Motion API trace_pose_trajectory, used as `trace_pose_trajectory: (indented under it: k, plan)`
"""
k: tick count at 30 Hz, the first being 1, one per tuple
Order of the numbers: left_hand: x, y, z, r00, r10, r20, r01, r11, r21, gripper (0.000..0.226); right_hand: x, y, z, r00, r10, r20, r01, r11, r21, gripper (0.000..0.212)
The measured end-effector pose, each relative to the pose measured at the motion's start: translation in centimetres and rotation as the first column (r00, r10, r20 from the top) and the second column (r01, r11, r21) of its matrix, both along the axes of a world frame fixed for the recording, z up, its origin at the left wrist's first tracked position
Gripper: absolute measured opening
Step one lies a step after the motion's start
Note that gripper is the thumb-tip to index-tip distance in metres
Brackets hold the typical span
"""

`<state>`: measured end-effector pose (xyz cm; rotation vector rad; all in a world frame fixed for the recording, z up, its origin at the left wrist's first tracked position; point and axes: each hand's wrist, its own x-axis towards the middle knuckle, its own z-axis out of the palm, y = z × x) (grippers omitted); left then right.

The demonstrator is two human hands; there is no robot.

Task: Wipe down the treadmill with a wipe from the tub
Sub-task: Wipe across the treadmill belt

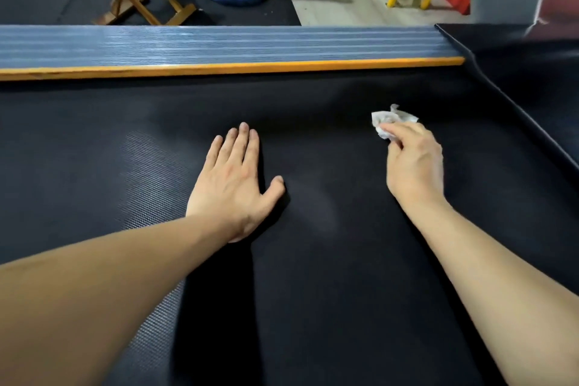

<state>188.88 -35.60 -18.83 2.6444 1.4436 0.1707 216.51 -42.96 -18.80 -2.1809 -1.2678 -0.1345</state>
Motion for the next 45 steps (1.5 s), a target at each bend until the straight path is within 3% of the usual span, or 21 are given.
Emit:
trace_pose_trajectory:
  k: [3, 8, 11, 14, 16, 19, 21, 22, 24, 26, 28, 29, 31, 33, 36, 38, 40, 42, 45]
  plan:
    - [-0.5, -1.7, 0.5, 0.999, 0.031, 0.036, -0.031, 1.000, -0.005, 0.090, 0.3, 0.1, 0.1, 1.000, -0.004, -0.009, 0.004, 1.000, 0.003, 0.038]
    - [-8.1, -9.9, 0.0, 0.999, 0.008, 0.054, -0.007, 1.000, -0.004, 0.079, -0.6, -0.3, 0.8, 0.999, 0.035, 0.004, -0.035, 0.999, -0.039, 0.043]
    - [-9.2, -11.0, 0.0, 0.998, 0.047, 0.033, -0.047, 0.999, -0.008, 0.077, -0.3, -0.4, 2.0, 0.998, 0.066, 0.020, -0.062, 0.985, -0.163, 0.042]
    - [-8.3, -10.7, 0.3, 0.997, 0.076, 0.033, -0.075, 0.997, -0.010, 0.077, -3.8, 0.1, 3.8, 0.993, 0.064, -0.095, -0.077, 0.988, -0.136, 0.034]
    - [-8.5, -10.8, 0.2, 0.997, 0.067, 0.030, -0.067, 0.998, -0.017, 0.077, -10.2, 1.0, 4.0, 0.959, 0.214, -0.184, -0.224, 0.974, -0.036, 0.032]
    - [-8.6, -10.8, 0.2, 0.997, 0.064, 0.036, -0.064, 0.998, -0.005, 0.078, -21.3, 1.5, 2.5, 0.787, 0.566, -0.246, -0.593, 0.804, -0.049, 0.033]
    - [-8.5, -10.8, 0.2, 0.998, 0.061, 0.034, -0.061, 0.998, -0.007, 0.079, -23.2, 1.7, 2.1, 0.689, 0.699, -0.190, -0.721, 0.688, -0.083, 0.035]
    - [-8.6, -10.8, 0.2, 0.997, 0.066, 0.033, -0.066, 0.998, -0.003, 0.079, -21.9, 1.8, 2.4, 0.684, 0.708, -0.178, -0.727, 0.680, -0.091, 0.036]
    - [-8.7, -10.7, 0.3, 0.997, 0.072, 0.037, -0.073, 0.997, 0.011, 0.079, -16.1, 1.3, 2.7, 0.789, 0.581, -0.198, -0.610, 0.779, -0.147, 0.035]
    - [-8.6, -10.8, 0.3, 0.997, 0.068, 0.043, -0.068, 0.998, 0.005, 0.079, -8.1, -1.0, 3.0, 0.954, 0.281, -0.101, -0.298, 0.917, -0.264, 0.033]
    - [-8.6, -10.8, 0.3, 0.996, 0.067, 0.057, -0.067, 0.998, 0.008, 0.080, -2.0, -4.3, 3.7, 0.998, -0.021, -0.060, 0.007, 0.974, -0.226, 0.035]
    - [-8.5, -10.8, 0.2, 0.996, 0.068, 0.064, -0.069, 0.998, 0.013, 0.081, -1.5, -5.2, 4.1, 0.994, -0.090, -0.064, 0.075, 0.977, -0.201, 0.035]
    - [-8.5, -10.8, 0.0, 0.993, 0.094, 0.068, -0.095, 0.995, 0.018, 0.084, -4.8, -4.5, 4.3, 0.992, -0.078, -0.102, 0.061, 0.986, -0.157, 0.040]
    - [-8.5, -10.8, 0.1, 0.986, 0.151, 0.066, -0.153, 0.988, 0.019, 0.086, -11.5, -3.0, 4.3, 0.963, 0.128, -0.239, -0.147, 0.987, -0.062, 0.048]
    - [-8.5, -10.8, 0.1, 0.982, 0.180, 0.059, -0.180, 0.984, -0.005, 0.085, -20.2, -3.1, 3.3, 0.807, 0.552, -0.207, -0.577, 0.812, -0.083, 0.047]
    - [-8.6, -10.8, 0.0, 0.985, 0.167, 0.039, -0.167, 0.986, -0.003, 0.084, -19.4, -3.4, 3.3, 0.760, 0.624, -0.181, -0.645, 0.757, -0.100, 0.045]
    - [-8.6, -10.7, -0.1, 0.986, 0.162, 0.035, -0.163, 0.987, 0.007, 0.083, -13.9, -4.1, 3.0, 0.864, 0.482, -0.148, -0.499, 0.857, -0.125, 0.041]
    - [-8.5, -10.8, 0.0, 0.987, 0.158, 0.037, -0.159, 0.987, 0.009, 0.082, -7.4, -6.1, 2.8, 0.981, 0.193, 0.002, -0.190, 0.967, -0.168, 0.037]
    - [-8.5, -10.8, -0.1, 0.987, 0.156, 0.036, -0.157, 0.988, 0.015, 0.081, -4.2, -8.7, 2.8, 0.996, -0.079, 0.045, 0.087, 0.973, -0.215, 0.040]
